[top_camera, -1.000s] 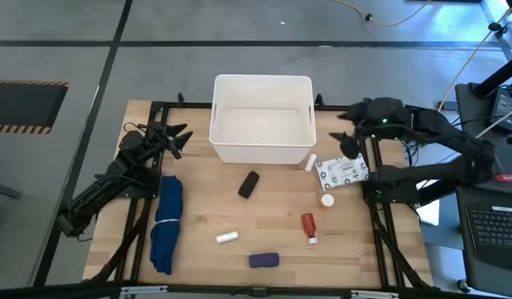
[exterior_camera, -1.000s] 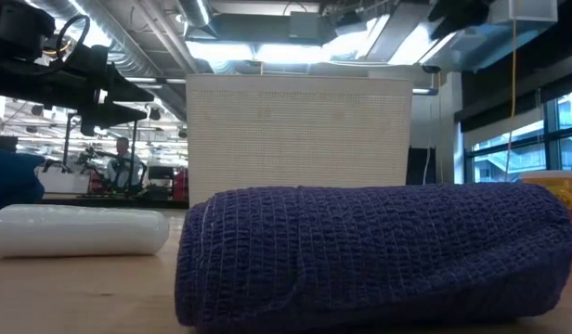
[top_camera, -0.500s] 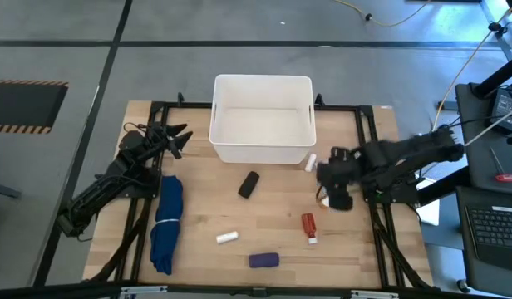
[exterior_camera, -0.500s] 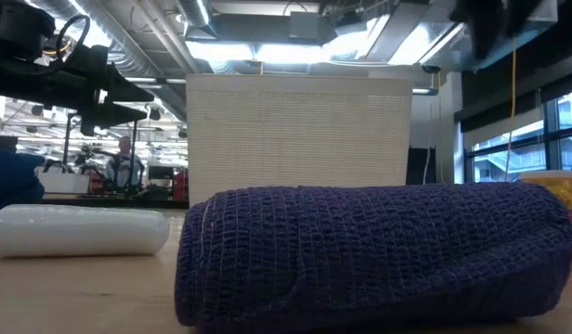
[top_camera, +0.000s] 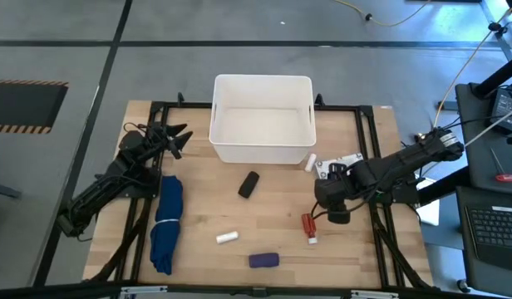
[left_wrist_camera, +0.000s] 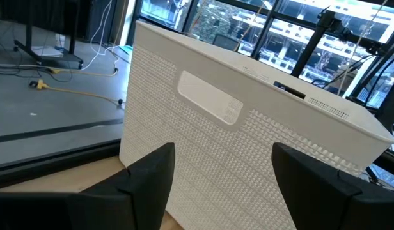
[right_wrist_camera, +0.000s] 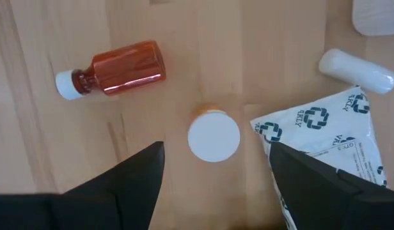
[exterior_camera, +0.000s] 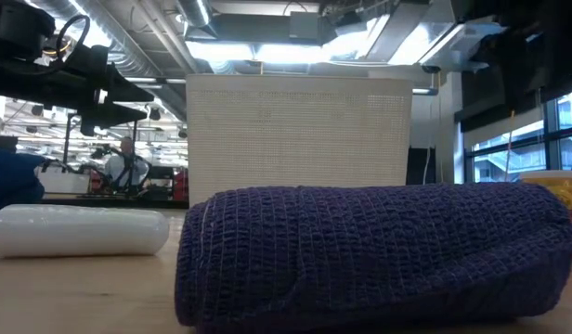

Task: Pick & place medical supplies in basket/bin
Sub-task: Put the yellow pill bottle into the white bin

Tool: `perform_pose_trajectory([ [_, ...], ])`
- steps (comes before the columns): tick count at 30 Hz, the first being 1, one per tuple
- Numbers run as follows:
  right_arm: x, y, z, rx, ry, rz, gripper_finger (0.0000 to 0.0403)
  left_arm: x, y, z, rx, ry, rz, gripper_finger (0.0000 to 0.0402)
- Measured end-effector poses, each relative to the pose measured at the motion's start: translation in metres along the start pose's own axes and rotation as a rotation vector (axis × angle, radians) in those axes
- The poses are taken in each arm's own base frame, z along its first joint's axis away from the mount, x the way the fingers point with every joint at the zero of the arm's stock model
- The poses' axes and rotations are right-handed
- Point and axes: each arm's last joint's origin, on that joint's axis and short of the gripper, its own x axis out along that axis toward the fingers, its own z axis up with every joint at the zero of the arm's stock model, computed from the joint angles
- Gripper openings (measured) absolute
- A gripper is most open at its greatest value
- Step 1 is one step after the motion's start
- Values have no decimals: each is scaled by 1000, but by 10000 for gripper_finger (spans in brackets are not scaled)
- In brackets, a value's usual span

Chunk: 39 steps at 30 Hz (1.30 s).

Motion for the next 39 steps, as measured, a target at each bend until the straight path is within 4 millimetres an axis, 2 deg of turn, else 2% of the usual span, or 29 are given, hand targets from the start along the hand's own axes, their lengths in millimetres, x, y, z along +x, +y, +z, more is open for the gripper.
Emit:
perform_pose_trajectory([
  [6, 10, -1, -3, 27, 17, -8, 290, 0, 0, 0, 0, 0, 0, 253],
  [15, 14, -1, -5, 51, 37, 2, 357, 0, 0, 0, 0, 0, 0, 253],
  [23, 15, 1, -7, 41, 35, -7, 364, 0, 0, 0, -1, 0, 0, 253],
  [28, 27, -1, -12, 141, 68, -19, 364, 0, 0, 0, -1, 0, 0, 253],
  [39, 65, -2, -22, 118, 43, 5, 365, 0, 0, 0, 0, 0, -1, 253],
])
